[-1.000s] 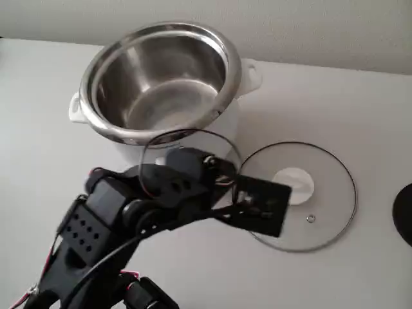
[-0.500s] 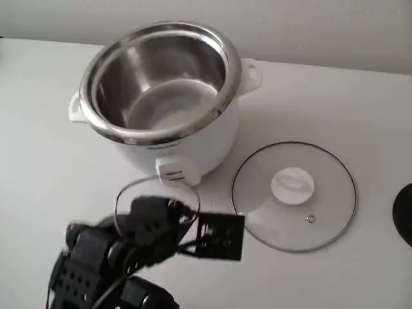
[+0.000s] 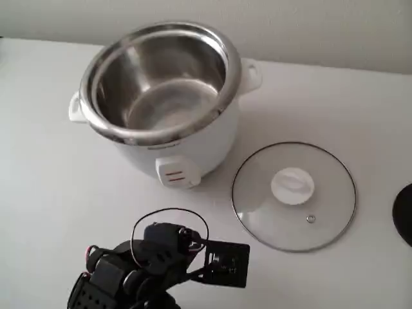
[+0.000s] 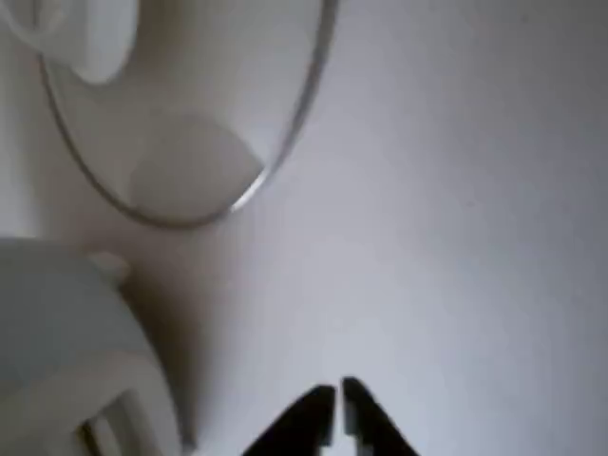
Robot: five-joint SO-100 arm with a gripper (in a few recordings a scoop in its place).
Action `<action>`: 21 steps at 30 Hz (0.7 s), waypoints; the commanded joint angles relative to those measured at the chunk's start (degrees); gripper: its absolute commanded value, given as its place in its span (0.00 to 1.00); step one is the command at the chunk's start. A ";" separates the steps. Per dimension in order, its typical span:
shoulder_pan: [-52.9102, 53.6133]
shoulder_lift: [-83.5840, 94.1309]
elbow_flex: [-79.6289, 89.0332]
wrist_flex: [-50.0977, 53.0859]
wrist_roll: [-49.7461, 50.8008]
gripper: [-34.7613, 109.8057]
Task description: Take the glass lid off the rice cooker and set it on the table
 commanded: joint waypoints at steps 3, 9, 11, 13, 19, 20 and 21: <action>1.67 0.00 2.02 1.14 0.62 0.24; 1.76 0.00 2.02 1.14 0.79 0.24; 1.67 0.00 2.02 1.14 0.79 0.24; 1.67 0.00 2.02 1.14 0.79 0.24; 1.67 0.00 2.02 1.14 0.79 0.24; 1.67 0.00 2.02 1.14 0.79 0.24; 1.67 0.00 2.02 1.14 0.79 0.24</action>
